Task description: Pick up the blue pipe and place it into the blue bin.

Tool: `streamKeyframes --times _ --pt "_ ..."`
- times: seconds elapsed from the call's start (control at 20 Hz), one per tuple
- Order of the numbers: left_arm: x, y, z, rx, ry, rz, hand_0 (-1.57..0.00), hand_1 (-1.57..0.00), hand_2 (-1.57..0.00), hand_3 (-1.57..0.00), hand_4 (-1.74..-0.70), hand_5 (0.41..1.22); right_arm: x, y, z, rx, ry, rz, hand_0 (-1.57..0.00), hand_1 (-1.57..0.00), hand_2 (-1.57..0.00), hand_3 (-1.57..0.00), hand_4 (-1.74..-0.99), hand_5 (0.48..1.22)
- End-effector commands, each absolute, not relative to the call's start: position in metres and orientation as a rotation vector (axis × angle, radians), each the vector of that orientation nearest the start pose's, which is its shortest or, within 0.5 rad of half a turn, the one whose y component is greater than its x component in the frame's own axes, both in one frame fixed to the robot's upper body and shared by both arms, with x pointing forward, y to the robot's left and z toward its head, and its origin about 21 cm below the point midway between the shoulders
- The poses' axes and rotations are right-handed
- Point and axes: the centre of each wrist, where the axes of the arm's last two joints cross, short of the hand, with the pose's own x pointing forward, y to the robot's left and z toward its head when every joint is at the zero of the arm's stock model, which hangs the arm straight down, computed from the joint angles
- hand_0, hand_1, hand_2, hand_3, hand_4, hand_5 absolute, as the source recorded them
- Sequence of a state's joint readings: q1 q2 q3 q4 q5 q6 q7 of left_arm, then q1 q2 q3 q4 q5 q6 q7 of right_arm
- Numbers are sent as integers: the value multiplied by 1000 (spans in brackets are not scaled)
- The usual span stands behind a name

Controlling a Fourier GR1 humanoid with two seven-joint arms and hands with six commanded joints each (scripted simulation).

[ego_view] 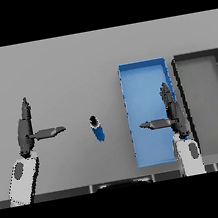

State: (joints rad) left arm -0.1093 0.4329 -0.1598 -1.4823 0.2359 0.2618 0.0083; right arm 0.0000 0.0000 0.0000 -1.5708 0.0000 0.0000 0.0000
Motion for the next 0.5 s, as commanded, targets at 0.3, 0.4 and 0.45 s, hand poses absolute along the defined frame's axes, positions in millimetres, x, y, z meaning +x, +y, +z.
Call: streamKeyframes --times 0.3,0.4,0.45 --pt "277 295 32 187 -1577 -273 1 1 1 1 -967 594 252 -240 6 -69 -1619 167 1 1 1 1 -1210 594" --pt "277 313 36 121 -1563 -439 1 1 1 1 -970 596 243 -244 11 -130 -1667 335 1 1 1 1 -1198 589" --pt "276 316 36 110 -1553 -481 1 1 1 1 -971 596 242 -246 12 -146 -1657 369 1 1 1 1 -1195 588"
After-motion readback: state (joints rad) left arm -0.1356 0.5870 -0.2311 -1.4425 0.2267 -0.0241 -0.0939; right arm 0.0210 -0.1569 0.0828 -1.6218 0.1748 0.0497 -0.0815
